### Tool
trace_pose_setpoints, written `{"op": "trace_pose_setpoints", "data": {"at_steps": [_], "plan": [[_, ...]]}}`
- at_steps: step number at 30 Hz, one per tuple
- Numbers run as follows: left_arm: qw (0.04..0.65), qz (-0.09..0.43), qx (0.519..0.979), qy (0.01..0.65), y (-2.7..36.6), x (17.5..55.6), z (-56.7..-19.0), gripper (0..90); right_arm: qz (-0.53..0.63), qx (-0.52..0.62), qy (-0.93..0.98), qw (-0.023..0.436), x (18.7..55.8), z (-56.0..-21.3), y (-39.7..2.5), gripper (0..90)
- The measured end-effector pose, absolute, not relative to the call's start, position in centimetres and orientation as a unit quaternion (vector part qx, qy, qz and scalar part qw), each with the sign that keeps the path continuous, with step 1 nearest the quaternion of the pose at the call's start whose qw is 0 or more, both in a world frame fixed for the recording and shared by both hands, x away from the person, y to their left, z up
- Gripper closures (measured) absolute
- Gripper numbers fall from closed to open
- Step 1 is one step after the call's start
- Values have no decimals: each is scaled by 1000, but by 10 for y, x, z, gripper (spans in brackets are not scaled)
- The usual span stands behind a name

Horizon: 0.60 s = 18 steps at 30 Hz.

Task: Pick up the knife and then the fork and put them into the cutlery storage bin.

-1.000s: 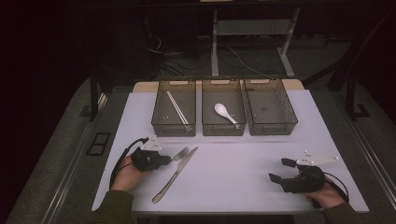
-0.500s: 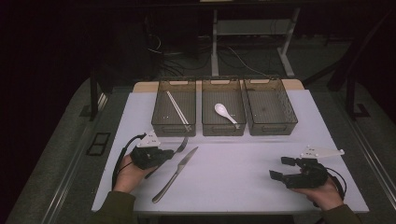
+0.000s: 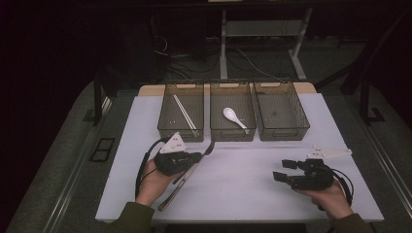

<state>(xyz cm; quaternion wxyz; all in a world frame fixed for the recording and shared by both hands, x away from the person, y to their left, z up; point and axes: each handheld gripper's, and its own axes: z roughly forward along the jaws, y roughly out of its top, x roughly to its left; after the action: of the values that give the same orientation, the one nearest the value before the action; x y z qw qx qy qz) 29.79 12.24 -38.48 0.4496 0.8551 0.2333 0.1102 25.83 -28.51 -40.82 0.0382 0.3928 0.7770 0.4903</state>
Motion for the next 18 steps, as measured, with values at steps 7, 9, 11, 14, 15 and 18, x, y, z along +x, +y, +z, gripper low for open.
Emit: {"op": "trace_pose_setpoints", "data": {"at_steps": [7, 9, 11, 14, 15, 18], "plan": [[460, 104, 854, 217, 90, 297, -382, 856, 500, 376, 780, 27, 267, -401, -266, 369], [466, 101, 853, 211, 80, 297, -382, 856, 503, 369, 781, 24, 270, -399, -259, 380], [466, 102, 854, 205, 70, 297, -382, 856, 508, 362, 781, 21, 274, -395, -252, 391], [470, 98, 854, 199, 55, 296, -383, 856, 520, 355, 777, 17, 280, -390, -242, 404], [470, 98, 855, 196, 51, 295, -383, 856, 525, 352, 775, 17, 282, -388, -239, 411], [469, 97, 857, 192, 41, 294, -386, 856, 536, 349, 768, 14, 288, -382, -232, 430]]}}
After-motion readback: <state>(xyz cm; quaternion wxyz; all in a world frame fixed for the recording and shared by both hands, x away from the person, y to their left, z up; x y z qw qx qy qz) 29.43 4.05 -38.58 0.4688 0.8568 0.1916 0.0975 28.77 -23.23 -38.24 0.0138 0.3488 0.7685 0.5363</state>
